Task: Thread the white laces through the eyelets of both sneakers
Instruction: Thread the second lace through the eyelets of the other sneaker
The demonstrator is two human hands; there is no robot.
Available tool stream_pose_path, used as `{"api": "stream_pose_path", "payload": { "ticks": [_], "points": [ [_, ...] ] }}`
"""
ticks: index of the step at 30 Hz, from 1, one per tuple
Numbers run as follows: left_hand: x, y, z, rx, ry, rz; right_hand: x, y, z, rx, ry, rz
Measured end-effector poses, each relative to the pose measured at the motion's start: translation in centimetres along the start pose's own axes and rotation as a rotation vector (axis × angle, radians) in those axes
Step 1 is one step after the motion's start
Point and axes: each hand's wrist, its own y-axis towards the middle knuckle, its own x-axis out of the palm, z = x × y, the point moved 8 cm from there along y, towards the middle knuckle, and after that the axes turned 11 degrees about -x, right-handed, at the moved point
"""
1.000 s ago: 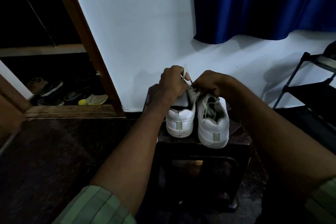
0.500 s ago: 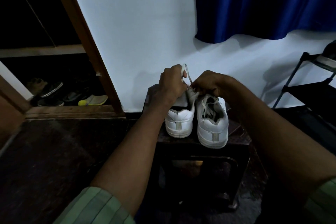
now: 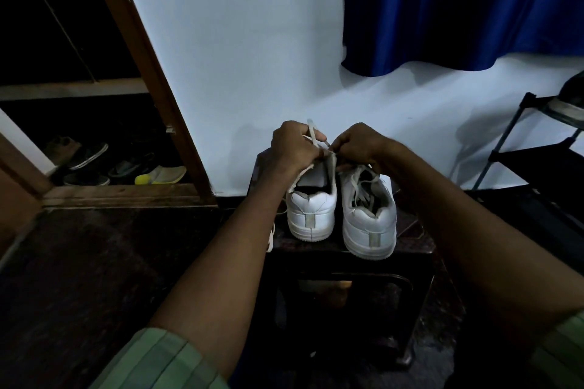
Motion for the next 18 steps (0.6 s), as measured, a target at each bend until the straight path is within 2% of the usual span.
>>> {"api": "stream_pose_path", "payload": {
  "ticks": [3, 6, 10, 13, 16, 18],
  "points": [
    [0.2, -0.1, -1.1, -0.109, -0.157, -0.114, -0.2, 0.0, -0.2, -0.041, -0.039, 0.026],
    [0.5, -0.5, -1.6, -0.245, -0.433, -0.235, -0.5, 0.1, -0.2, -0.028, -0.013, 0.018],
    [0.0, -0.7, -1.7, -0.323, -0.601, -0.249, -2.7, -0.2, -0.5, -0.007, -0.004, 0.079],
    [-0.3, -0.7, -1.6, -0.357, -0.663, -0.265, -4.0, -0.9, -0.6, -0.011, 0.255, 0.087],
    [-0.5, -0.8, -1.0, -0.349, -0.703, -0.268, -2.8, -1.0, -0.2, 0.010, 0.568, -0.070],
    [-0.4, -0.8, -0.9, -0.367, -0.747, -0.277, -1.7, -1.0, 0.0, 0.038, 0.703, -0.117]
  ]
}}
